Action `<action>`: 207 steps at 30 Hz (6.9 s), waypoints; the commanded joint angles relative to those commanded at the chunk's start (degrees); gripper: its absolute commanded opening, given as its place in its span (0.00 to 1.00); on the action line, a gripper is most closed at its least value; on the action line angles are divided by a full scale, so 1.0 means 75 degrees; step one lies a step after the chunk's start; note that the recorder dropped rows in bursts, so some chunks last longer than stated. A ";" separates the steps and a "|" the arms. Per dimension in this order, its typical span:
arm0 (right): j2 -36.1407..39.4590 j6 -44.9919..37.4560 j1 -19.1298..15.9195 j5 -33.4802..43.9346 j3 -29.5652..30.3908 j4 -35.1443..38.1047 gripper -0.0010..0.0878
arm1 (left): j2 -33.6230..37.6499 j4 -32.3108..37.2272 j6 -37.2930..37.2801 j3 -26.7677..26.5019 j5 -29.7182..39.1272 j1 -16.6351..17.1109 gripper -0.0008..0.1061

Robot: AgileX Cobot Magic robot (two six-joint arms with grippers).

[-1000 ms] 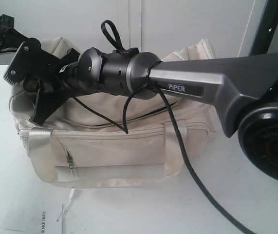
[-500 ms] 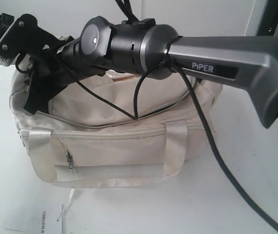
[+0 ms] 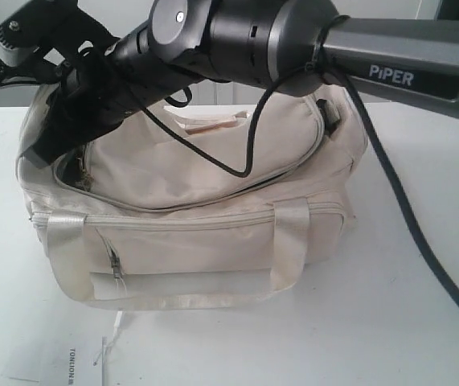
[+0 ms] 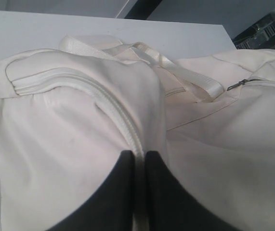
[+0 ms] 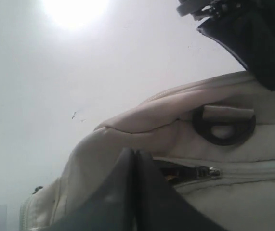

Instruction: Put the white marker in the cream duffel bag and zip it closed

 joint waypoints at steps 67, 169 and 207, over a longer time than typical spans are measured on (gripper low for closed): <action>0.0761 0.4443 -0.0323 -0.0728 0.0000 -0.1210 0.01 | 0.0000 0.0000 0.0196 0.0000 0.0017 0.0000 0.02; 0.1092 0.0112 0.0299 -0.1499 0.0014 -0.2551 0.01 | 0.0000 0.0001 -0.0045 0.0000 0.0389 0.0000 0.02; -0.0098 0.1397 0.0267 0.1381 0.0031 -0.1024 0.01 | 0.0000 0.0049 -0.0435 0.0000 -0.0063 0.0000 0.01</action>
